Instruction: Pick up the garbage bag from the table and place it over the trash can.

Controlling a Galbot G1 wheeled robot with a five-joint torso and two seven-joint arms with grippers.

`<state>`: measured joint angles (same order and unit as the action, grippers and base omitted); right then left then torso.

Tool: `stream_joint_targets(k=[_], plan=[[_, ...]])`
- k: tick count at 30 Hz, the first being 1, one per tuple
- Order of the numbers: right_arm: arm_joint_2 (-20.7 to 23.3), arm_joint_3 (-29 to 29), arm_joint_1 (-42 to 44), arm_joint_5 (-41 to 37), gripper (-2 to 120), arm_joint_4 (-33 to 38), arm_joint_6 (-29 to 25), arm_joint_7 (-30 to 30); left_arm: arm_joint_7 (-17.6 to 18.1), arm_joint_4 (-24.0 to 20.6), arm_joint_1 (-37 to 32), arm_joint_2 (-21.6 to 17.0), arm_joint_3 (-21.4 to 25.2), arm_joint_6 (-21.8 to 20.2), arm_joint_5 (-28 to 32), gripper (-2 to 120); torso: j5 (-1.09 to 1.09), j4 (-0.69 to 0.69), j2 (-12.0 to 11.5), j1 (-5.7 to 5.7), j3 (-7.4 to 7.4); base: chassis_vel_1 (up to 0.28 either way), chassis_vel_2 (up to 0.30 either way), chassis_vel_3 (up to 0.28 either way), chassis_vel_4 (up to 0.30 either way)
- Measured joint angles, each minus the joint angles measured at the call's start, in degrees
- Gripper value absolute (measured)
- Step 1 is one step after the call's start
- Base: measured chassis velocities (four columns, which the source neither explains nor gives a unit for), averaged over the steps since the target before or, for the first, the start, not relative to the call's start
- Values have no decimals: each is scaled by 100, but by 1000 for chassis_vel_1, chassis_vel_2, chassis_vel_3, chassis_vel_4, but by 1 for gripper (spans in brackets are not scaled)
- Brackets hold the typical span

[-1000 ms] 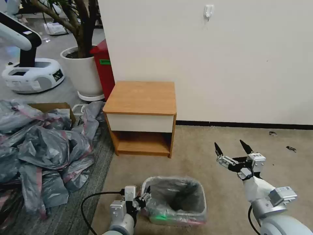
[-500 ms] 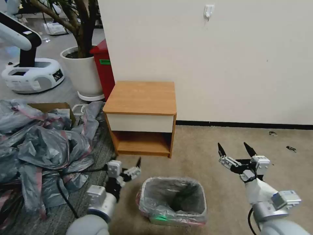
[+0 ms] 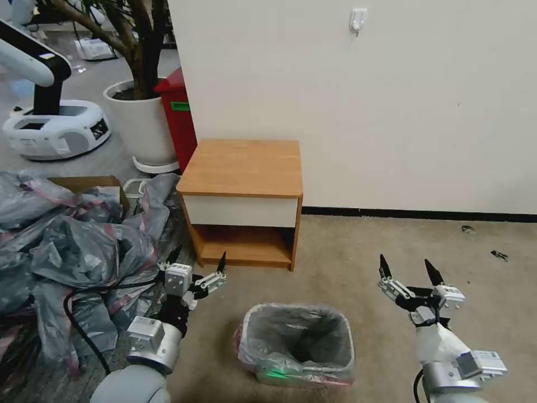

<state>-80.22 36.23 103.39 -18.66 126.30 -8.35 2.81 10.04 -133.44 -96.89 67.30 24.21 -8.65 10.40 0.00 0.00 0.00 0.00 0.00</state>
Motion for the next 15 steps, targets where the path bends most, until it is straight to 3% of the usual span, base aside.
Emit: stream_joint_targets(k=[15], plan=[[9,-3,-1,5,100,-4,5,2,19,0,0,4,-8,-10,5,100,0,0,0,0,0,0,0,0,0]])
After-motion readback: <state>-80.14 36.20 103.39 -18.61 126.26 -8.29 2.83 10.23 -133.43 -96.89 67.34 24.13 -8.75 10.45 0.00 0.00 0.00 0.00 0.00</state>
